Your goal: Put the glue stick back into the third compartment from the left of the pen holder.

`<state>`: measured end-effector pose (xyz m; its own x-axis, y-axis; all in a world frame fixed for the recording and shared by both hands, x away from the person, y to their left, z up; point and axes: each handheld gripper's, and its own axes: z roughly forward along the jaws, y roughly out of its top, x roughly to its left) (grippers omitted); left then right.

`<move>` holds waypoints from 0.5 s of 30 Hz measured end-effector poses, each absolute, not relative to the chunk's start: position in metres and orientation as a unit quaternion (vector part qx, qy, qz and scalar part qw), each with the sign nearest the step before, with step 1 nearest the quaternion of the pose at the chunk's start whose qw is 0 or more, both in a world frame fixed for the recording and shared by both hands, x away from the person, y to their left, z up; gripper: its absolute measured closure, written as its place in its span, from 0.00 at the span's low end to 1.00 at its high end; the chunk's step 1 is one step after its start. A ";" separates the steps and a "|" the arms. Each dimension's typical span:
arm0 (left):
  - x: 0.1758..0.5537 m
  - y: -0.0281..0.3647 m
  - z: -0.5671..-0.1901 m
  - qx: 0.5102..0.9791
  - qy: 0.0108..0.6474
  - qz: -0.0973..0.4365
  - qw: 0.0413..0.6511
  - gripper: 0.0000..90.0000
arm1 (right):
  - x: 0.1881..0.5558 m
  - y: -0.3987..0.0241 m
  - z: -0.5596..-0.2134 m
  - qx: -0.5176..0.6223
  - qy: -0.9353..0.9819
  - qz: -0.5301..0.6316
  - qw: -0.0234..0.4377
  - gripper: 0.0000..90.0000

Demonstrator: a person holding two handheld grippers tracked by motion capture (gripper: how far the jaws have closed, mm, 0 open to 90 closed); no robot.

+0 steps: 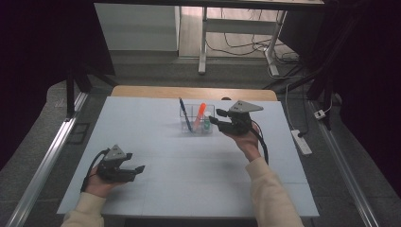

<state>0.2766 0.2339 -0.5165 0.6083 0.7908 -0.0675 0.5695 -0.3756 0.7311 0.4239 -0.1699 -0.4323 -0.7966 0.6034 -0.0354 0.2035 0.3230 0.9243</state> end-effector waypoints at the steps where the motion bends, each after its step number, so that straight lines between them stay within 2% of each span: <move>1: 0.277 0.234 -0.517 0.816 0.417 0.148 0.372 0.30 | 0.420 -0.173 -0.434 0.256 0.792 0.521 0.190 0.58; 15: 0.276 0.233 -0.516 0.815 0.417 0.148 0.374 0.30 | 0.377 -0.226 -0.454 0.275 0.803 0.499 0.177 0.53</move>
